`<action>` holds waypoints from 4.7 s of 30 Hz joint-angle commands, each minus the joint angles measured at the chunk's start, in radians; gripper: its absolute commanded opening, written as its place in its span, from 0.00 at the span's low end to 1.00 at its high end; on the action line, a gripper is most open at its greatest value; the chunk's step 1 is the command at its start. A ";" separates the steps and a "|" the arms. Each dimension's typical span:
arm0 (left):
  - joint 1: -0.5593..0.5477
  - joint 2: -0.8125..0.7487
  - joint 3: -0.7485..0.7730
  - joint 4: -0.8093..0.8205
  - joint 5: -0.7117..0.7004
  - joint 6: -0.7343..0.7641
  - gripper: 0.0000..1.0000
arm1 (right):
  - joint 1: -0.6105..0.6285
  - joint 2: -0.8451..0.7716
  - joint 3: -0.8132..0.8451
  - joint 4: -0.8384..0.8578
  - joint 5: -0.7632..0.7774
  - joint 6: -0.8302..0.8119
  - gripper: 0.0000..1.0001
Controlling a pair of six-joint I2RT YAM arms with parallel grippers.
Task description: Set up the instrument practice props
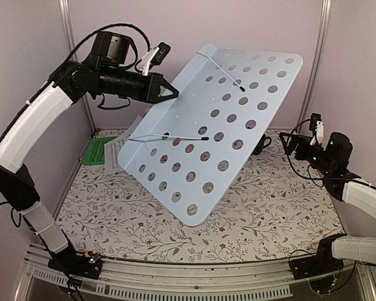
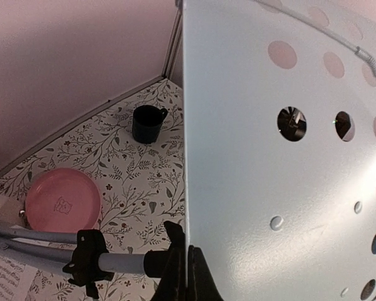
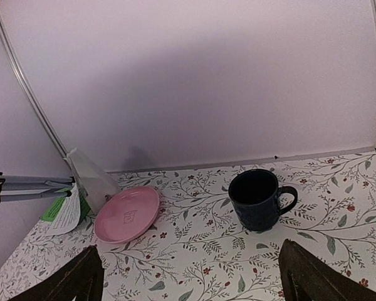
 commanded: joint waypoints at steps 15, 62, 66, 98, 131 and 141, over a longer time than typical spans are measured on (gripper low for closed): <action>0.004 -0.212 -0.116 0.452 0.206 -0.319 0.00 | 0.017 0.142 0.025 0.212 -0.339 0.031 0.99; 0.000 -0.336 -0.400 0.894 0.303 -0.637 0.00 | 0.799 0.427 0.468 0.334 -0.085 -0.351 0.70; 0.001 -0.338 -0.403 0.899 0.299 -0.642 0.00 | 0.836 0.435 0.483 0.340 -0.014 -0.405 0.64; 0.099 -0.394 -0.633 1.065 0.245 -0.725 0.67 | 0.863 0.410 0.526 0.326 0.207 -0.395 0.00; 0.227 -0.581 -1.605 1.526 -0.028 -0.130 0.76 | 0.754 0.290 0.790 0.076 0.456 -0.266 0.00; 0.028 -0.352 -1.597 1.709 -0.082 -0.044 0.70 | 0.732 0.232 0.579 0.437 0.362 -0.247 0.00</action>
